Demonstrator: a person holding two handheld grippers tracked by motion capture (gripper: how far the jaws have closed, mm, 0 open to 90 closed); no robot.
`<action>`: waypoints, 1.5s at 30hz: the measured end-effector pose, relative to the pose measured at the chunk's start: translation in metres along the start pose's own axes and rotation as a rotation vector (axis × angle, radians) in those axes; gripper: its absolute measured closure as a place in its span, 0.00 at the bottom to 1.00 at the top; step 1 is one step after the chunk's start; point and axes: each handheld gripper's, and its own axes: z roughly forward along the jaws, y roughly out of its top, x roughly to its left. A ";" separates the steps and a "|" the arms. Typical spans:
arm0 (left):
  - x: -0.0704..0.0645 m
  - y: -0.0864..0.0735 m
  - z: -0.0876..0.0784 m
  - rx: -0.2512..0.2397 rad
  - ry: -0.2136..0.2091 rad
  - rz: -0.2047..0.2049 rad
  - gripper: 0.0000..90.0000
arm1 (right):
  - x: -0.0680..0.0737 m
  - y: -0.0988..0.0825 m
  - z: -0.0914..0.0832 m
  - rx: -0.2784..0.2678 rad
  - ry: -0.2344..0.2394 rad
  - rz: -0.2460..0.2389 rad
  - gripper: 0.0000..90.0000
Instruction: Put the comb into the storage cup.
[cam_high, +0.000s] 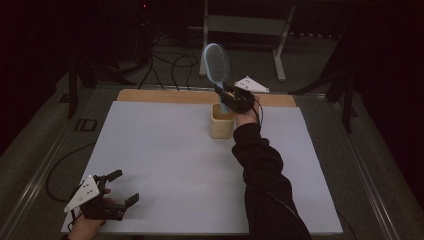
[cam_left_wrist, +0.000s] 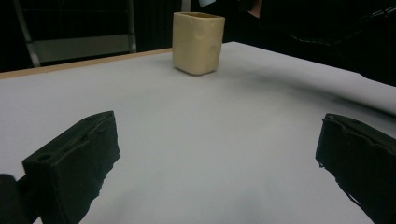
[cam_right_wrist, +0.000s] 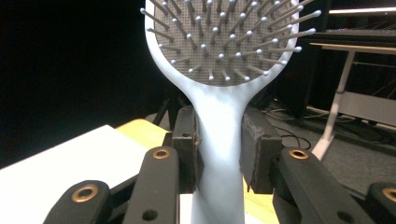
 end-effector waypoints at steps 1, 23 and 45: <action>0.000 0.000 0.000 0.000 0.000 0.000 0.00 | -0.001 -0.001 0.001 0.000 0.002 -0.005 0.78; 0.000 0.000 0.000 -0.004 0.000 -0.006 0.00 | -0.004 -0.031 0.007 0.032 0.010 0.002 0.78; 0.002 -0.001 0.000 -0.005 -0.001 -0.014 0.00 | 0.003 -0.048 -0.003 0.109 0.040 -0.084 0.38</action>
